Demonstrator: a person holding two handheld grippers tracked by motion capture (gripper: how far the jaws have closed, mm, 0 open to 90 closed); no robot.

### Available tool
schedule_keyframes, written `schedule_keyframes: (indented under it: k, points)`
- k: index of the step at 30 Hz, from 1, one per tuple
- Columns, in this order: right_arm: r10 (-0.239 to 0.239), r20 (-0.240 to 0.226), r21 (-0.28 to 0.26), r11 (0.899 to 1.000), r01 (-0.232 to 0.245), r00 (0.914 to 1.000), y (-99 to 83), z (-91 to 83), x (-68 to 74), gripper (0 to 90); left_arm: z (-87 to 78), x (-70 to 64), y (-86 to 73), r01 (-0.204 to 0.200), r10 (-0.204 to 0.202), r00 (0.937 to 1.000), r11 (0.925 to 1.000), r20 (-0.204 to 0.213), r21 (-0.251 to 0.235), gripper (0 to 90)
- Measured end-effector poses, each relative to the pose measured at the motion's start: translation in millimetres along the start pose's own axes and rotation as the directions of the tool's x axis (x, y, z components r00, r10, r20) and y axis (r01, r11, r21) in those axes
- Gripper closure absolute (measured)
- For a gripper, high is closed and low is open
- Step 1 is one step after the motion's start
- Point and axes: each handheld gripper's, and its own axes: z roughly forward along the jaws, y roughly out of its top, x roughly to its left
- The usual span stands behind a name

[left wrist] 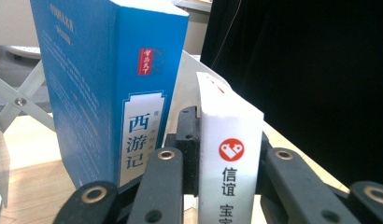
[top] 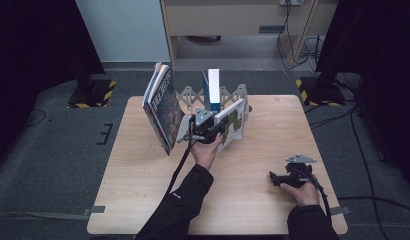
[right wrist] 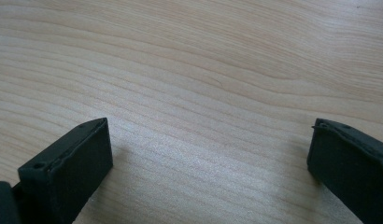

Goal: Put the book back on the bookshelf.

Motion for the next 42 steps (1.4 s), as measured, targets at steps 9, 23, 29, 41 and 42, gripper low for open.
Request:
schedule_keyframes:
  k: [9, 23, 29, 41, 42]
  points:
    - [0.000, 0.000, 0.000, 1.000, 0.000, 1.0000, 0.0, 0.0, 0.0, 0.4, 9.9, -2.5, -2.5, -0.021, 0.021, 0.9993, 0.9998, -0.032, -0.008, 74.4]
    - [0.003, 0.000, -0.001, 1.000, -0.003, 1.0000, 0.2, 0.2, 0.4, 0.4, 19.0, -6.7, -10.3, -0.027, 0.027, 0.9988, 0.9996, -0.041, 0.001, 74.4]
    - [0.003, 0.000, -0.001, 1.000, -0.003, 1.0000, 0.2, 0.2, 0.3, 0.4, 15.9, -13.8, -7.2, -0.030, 0.029, 0.9984, 0.9995, -0.049, -0.011, 74.4]
    - [0.003, 0.001, -0.001, 1.000, -0.003, 1.0000, 0.3, 0.3, 0.4, 0.4, 27.2, -17.0, -13.5, -0.036, 0.036, 0.9956, 0.9994, -0.087, -0.001, 74.3]
    - [0.003, 0.001, -0.001, 1.000, -0.003, 1.0000, 0.3, 0.2, 0.4, 0.4, 28.2, -17.2, -14.8, -0.036, 0.036, 0.9954, 0.9993, -0.088, 0.003, 74.3]
